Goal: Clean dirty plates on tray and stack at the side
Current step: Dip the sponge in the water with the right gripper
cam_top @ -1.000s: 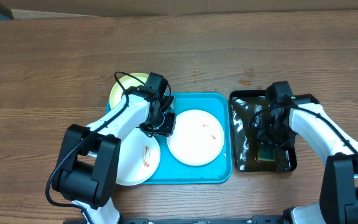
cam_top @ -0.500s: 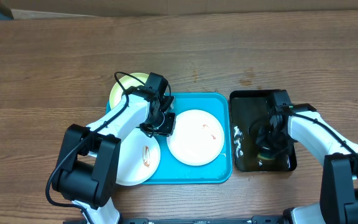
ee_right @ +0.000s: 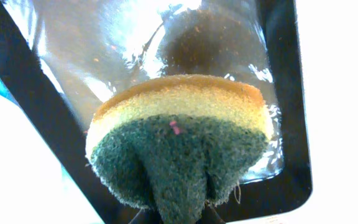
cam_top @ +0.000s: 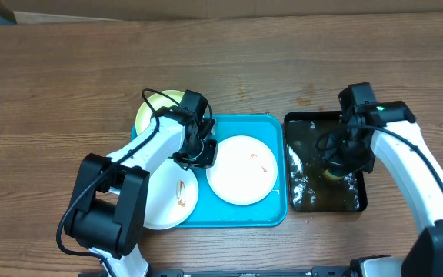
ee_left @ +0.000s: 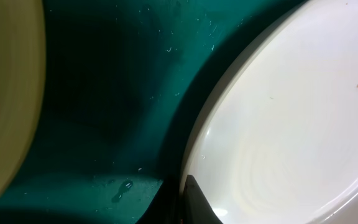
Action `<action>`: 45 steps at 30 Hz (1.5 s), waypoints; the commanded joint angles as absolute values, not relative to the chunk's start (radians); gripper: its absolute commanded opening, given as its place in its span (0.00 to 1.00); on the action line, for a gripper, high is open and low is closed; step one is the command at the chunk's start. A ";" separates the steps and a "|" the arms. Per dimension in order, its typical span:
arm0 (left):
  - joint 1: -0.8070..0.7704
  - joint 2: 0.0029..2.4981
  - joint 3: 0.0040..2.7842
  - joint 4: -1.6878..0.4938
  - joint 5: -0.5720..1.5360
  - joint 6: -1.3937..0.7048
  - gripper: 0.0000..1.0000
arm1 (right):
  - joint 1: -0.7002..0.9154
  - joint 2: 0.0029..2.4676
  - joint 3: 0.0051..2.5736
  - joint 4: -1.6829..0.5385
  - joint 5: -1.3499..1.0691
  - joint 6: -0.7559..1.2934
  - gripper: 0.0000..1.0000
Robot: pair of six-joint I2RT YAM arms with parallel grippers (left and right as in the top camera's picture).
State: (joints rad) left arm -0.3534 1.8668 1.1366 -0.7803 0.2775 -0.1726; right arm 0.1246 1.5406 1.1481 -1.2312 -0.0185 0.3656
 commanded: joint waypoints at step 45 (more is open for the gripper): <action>-0.361 1.883 1.131 -0.785 0.282 -0.160 0.04 | 0.120 1.534 1.120 -1.178 -0.279 0.196 0.04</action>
